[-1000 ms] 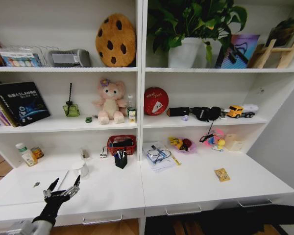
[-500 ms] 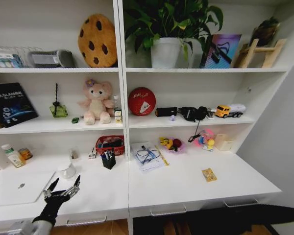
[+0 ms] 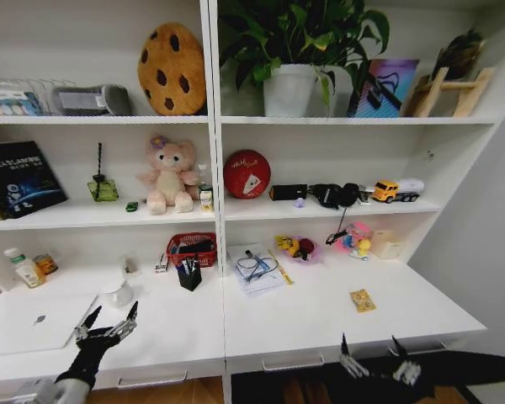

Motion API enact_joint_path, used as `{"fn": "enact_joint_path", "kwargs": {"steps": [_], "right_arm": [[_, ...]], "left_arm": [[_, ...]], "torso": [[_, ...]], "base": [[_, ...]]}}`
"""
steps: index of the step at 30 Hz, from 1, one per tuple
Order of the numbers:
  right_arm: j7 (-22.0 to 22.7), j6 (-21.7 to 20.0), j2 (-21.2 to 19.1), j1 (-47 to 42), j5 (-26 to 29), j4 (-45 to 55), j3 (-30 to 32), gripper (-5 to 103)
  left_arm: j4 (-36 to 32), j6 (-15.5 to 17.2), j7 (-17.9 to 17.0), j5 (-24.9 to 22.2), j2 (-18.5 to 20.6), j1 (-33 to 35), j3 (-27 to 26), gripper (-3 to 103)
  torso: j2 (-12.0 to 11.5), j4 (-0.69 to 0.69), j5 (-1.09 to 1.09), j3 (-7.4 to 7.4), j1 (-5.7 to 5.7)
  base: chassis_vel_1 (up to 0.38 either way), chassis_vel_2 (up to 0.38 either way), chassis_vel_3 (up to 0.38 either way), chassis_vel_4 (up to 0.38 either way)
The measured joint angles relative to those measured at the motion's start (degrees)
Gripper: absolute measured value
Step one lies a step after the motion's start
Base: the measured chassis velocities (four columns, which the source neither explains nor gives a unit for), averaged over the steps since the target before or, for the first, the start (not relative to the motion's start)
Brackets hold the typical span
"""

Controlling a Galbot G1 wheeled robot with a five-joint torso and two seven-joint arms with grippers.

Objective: Organize the objects on the table.

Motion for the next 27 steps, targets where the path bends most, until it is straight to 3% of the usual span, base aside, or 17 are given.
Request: {"fn": "enact_joint_path", "kwargs": {"steps": [1,2,4,5,7,8,11,17,24,27], "right_arm": [[0.00,0.00,0.00,0.00,0.00,0.00,0.00,100],[-1.80,-5.45,-1.85,5.43,7.41,0.02,2.26,100],[-8.27,-10.97,-3.80,10.24,16.37,-0.12,7.49,100],[-8.27,-10.97,-3.80,10.24,16.37,-0.12,7.49,100],[-16.57,-13.30,-5.60,12.82,20.19,-2.87,14.71,100],[-16.57,-13.30,-5.60,12.82,20.19,-2.87,14.71,100],[-24.73,-12.53,-7.71,14.24,21.36,-7.52,21.21,100],[-30.98,-10.56,-9.36,15.45,22.35,-11.75,24.98,100],[-32.79,-10.16,-8.50,16.03,22.70,-13.17,24.83,100],[-32.73,-8.14,-8.27,16.53,21.92,-14.67,23.61,100]], "left_arm": [[0.00,0.00,0.00,0.00,0.00,0.00,0.00,100],[0.00,0.00,-0.01,0.00,0.00,0.00,0.00,100],[0.00,0.00,-0.04,0.00,0.00,0.00,0.00,100],[0.00,0.00,-0.04,0.00,0.00,0.00,0.00,100],[0.00,0.00,-0.03,0.00,0.00,-0.01,0.00,100],[0.00,0.00,-0.03,0.00,0.00,-0.01,0.00,100],[0.00,0.00,-0.03,0.00,0.00,0.00,0.00,100],[0.00,0.00,-0.03,0.00,0.00,0.00,0.00,100],[0.00,0.00,-0.03,0.00,0.00,0.00,-0.01,100],[0.00,0.00,-0.03,0.00,0.00,0.00,0.00,100]], "torso": [[0.00,0.00,0.00,0.00,0.00],[-0.01,0.03,0.02,0.01,0.00],[-0.01,0.02,0.01,0.01,0.02],[-0.01,0.02,0.01,0.01,0.02],[-0.01,-0.02,0.00,0.01,0.02],[-0.01,-0.02,0.00,0.01,0.02],[-0.01,-0.02,0.00,0.01,0.01],[-0.01,0.00,-0.02,0.00,0.01],[-0.01,0.00,-0.01,0.00,0.00],[0.00,-0.02,-0.02,0.00,0.01]], "base": [[0.000,0.000,0.000,0.000],[0.000,0.000,0.000,0.000],[0.000,0.000,0.000,0.000],[0.000,0.000,0.000,0.000],[0.000,0.000,0.000,0.000],[0.000,0.000,0.000,0.000],[0.000,0.000,0.000,0.000],[-0.013,-0.044,0.017,0.018],[-0.118,-0.112,0.126,0.120],[-0.194,-0.179,0.181,0.173]]}}
